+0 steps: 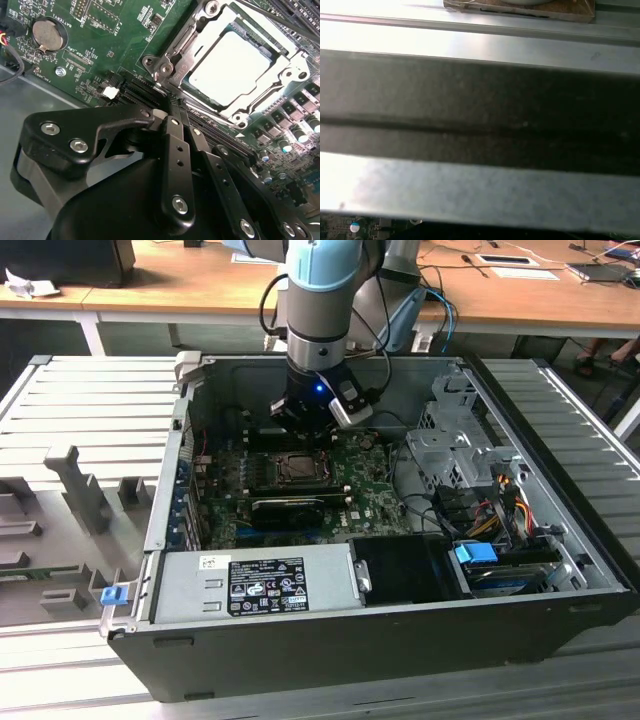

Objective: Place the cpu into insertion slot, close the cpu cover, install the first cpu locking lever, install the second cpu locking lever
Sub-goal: 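Install the first cpu locking lever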

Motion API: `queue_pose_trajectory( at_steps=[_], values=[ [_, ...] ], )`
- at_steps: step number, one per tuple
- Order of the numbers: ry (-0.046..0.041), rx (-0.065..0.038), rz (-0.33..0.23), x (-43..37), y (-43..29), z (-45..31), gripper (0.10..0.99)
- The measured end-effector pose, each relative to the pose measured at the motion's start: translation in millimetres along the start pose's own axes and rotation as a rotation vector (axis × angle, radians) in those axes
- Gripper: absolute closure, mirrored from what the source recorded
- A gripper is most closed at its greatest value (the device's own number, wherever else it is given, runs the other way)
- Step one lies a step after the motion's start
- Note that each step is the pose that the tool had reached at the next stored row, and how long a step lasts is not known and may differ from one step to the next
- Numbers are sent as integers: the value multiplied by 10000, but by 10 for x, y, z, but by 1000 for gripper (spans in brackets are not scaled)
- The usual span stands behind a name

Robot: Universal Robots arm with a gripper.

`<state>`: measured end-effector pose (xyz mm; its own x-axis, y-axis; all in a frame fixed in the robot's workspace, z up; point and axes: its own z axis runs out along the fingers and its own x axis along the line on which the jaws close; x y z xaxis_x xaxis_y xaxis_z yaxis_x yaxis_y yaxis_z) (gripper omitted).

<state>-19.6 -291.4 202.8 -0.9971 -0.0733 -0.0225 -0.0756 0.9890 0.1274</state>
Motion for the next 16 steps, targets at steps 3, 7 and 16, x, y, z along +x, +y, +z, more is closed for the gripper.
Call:
queue_pose_trajectory(
  at_steps=[3, 7, 16],
  values=[
    [-2, 1, 0, 0, -6, -9, 980],
    [-2, -6, 0, -1, -3, -35, 980],
    [0, 10, 1, 1, -10, 0, 980]
  ],
)
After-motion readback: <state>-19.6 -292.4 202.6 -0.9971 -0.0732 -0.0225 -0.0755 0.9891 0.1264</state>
